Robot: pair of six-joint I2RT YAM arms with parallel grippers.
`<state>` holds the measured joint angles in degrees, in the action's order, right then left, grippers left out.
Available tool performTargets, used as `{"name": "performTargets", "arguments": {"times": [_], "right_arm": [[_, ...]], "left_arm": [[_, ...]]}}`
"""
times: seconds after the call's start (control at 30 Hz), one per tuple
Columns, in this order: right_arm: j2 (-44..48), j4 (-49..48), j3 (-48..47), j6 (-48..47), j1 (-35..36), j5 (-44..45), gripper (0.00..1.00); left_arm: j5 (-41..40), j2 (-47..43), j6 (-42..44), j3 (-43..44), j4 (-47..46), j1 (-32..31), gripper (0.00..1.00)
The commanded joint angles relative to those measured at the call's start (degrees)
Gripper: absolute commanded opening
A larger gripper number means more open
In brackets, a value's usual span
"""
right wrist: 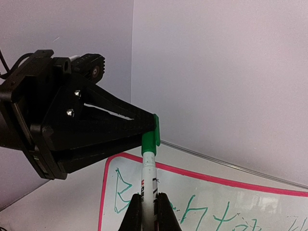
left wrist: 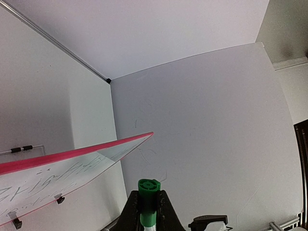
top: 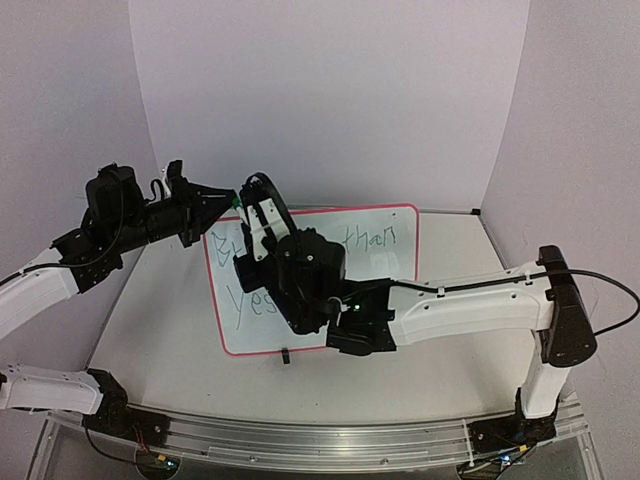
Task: Write a sentence on the whiteboard
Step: Insert the whiteboard marker into the pen cap.
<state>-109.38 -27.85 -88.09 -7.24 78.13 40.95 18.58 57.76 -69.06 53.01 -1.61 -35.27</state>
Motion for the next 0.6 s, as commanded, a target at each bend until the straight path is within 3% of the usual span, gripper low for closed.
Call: {"name": "performTargets", "arguments": {"times": [0.0, 0.57], "right_arm": [[-2.7, -5.1, -3.7, -2.9, -0.3, 1.4, 0.0], [-7.4, -7.9, -8.8, -5.2, -2.3, 1.4, 0.0]], "left_arm": [[1.1, -0.8, -0.8, -0.6, -3.4, -0.3, 0.0], [2.0, -1.0, -0.5, -1.5, -4.9, -0.3, 0.0]]}}
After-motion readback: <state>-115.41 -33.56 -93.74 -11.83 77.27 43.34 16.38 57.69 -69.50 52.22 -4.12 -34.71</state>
